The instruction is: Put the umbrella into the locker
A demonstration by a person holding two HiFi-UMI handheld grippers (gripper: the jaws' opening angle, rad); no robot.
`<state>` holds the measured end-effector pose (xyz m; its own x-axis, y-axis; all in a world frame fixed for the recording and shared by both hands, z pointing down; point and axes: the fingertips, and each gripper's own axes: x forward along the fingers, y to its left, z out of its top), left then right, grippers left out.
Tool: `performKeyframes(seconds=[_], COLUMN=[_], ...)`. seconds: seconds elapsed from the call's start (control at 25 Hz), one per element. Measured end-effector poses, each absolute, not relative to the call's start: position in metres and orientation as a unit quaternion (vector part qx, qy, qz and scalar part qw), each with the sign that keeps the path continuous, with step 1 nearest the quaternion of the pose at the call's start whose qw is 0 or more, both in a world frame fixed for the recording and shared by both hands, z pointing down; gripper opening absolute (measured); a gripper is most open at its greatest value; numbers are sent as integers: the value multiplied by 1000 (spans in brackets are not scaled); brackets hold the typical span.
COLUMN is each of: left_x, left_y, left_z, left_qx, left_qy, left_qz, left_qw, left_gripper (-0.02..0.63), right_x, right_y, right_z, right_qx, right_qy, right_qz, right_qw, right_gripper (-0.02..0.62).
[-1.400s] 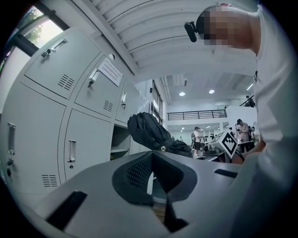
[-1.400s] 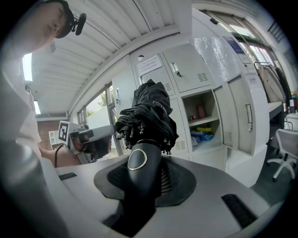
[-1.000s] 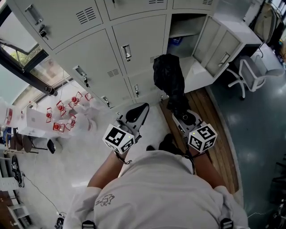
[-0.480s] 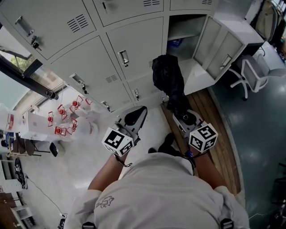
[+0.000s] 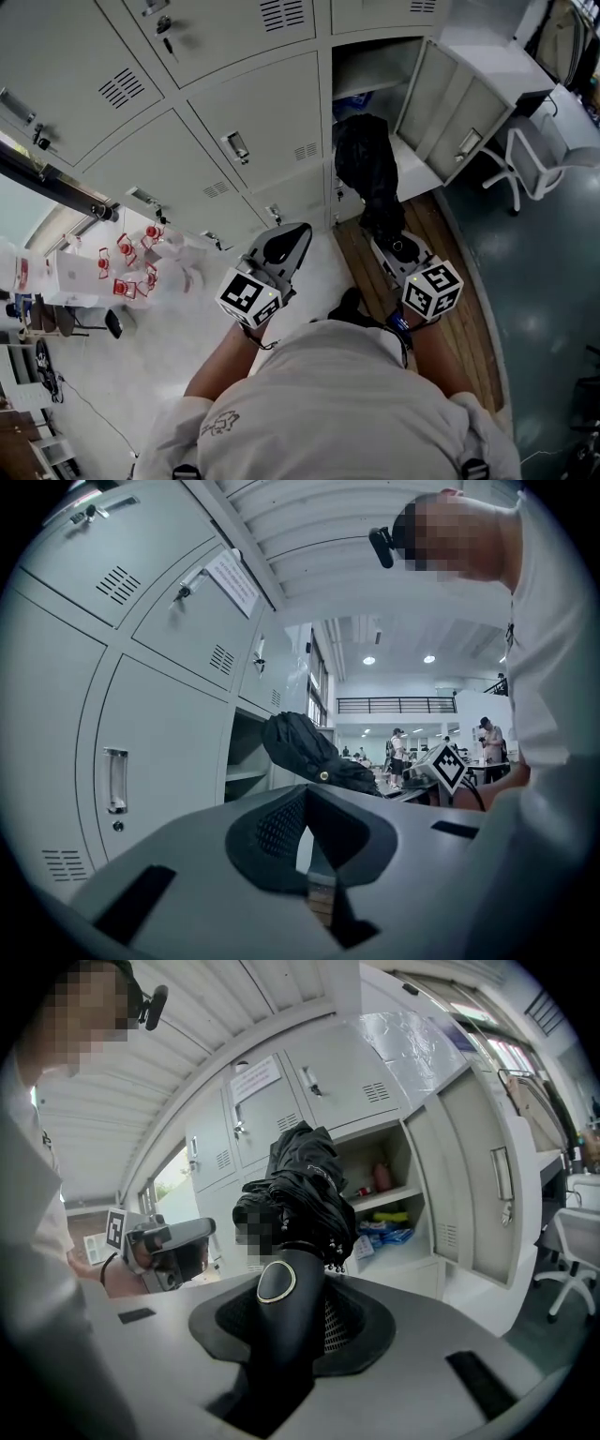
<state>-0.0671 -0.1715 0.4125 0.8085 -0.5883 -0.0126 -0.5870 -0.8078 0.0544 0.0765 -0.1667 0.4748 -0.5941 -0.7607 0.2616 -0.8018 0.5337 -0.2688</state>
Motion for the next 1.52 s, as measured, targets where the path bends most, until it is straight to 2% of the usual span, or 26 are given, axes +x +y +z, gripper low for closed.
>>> performKeyframes(seconds=[0.32,0.56,1.04,1.24,1.52], left_x=[-20,-8,11,18,23], left_y=[-223,-248,-288,-301,-319], left_z=[417,422,416,416,417], left_qx=[947,937,938,937,943], left_qy=[-323,-348,-348,-347,-333], left_qz=[-1,-19,-13,1,10], left_qw=[6,26,-10,-29,-19], left_gripper=[11,11,11,11,11], right_x=[143,167,186,191,185], right_y=[-228,-252,-283,-307,-352], right_z=[479,483,481,483,480], right_qx=[460,456,461,468,458], right_qy=[-866,-865,-861,-854,-856], right_qz=[186,189,186,184,174], right_qw=[67,88,104,132,166], right_gripper=[150,152,152,152,153])
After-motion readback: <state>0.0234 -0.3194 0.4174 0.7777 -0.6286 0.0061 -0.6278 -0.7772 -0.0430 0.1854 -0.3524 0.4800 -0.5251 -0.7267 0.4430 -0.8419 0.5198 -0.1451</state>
